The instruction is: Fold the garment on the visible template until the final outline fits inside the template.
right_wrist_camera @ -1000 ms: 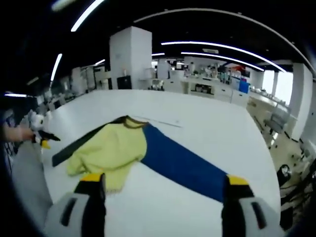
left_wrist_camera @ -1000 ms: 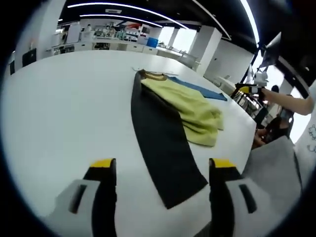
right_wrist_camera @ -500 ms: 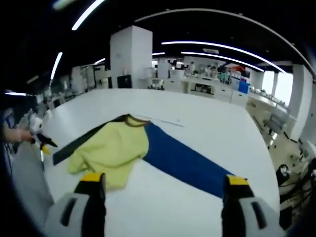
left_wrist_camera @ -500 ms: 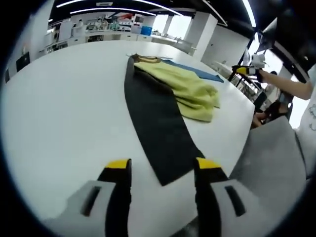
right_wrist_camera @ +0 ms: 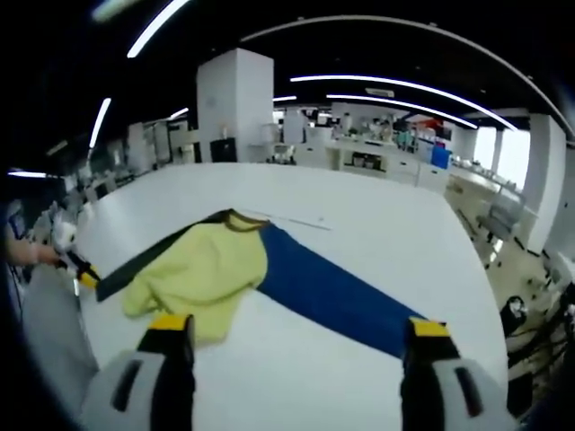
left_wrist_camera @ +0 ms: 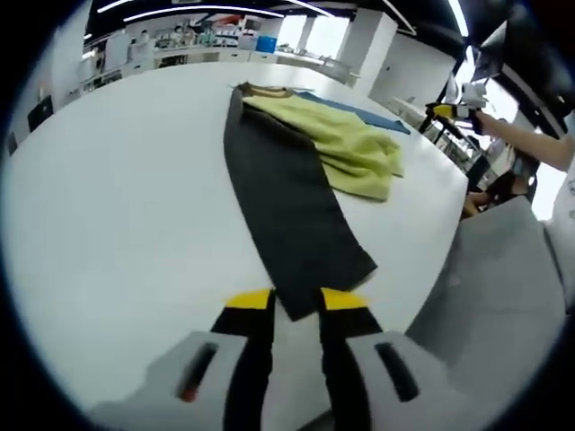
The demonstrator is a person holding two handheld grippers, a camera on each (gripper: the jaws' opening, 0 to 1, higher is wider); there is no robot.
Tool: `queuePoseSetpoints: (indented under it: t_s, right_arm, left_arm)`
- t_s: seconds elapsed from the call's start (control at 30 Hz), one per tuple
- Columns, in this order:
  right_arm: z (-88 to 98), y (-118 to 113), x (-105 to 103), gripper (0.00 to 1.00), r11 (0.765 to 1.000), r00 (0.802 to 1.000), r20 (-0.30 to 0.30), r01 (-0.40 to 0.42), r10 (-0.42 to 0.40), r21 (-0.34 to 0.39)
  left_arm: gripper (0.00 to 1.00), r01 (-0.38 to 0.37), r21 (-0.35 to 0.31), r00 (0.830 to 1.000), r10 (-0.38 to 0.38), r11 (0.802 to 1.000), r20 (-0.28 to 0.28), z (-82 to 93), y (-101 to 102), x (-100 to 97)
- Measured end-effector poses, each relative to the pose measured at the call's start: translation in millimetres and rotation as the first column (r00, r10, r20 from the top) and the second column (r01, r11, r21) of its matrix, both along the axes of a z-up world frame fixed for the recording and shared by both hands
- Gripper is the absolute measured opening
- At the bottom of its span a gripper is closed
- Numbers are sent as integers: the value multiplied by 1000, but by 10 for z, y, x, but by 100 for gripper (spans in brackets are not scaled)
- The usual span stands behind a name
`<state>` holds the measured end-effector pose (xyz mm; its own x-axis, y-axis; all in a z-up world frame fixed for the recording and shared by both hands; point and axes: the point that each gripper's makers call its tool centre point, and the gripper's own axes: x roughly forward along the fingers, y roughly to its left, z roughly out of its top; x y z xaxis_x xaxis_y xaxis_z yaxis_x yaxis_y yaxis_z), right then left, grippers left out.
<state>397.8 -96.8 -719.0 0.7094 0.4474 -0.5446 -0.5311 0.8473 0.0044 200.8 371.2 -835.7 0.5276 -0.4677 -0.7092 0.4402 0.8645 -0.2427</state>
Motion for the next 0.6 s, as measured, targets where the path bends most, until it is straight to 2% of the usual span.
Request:
queuePoseSetpoints:
  t_s: [0.13, 0.3, 0.37, 0.5, 0.6]
  right_arm:
    - [0, -5, 4, 96, 1000, 1000, 0, 2, -2, -1]
    - [-4, 6, -14, 96, 1000, 1000, -5, -2, 2, -9]
    - [-6, -6, -23, 96, 1000, 1000, -6, -2, 2, -15]
    - [-7, -30, -35, 95, 1000, 1000, -13, 2, -2, -22]
    - [27, -42, -46, 95, 1000, 1000, -13, 4, -4, -30]
  left_arm:
    - [11, 23, 16, 1000, -24, 1000, 20, -19, 4, 8]
    - [0, 29, 35, 999, -30, 999, 33, -35, 40, 30]
    - [0, 8, 16, 1000, -9, 1000, 24, -63, 88, 52]
    - [0, -9, 23, 999, 8, 1000, 36, -24, 136, 84]
    - [0, -18, 38, 999, 16, 999, 48, 9, 270, 184]
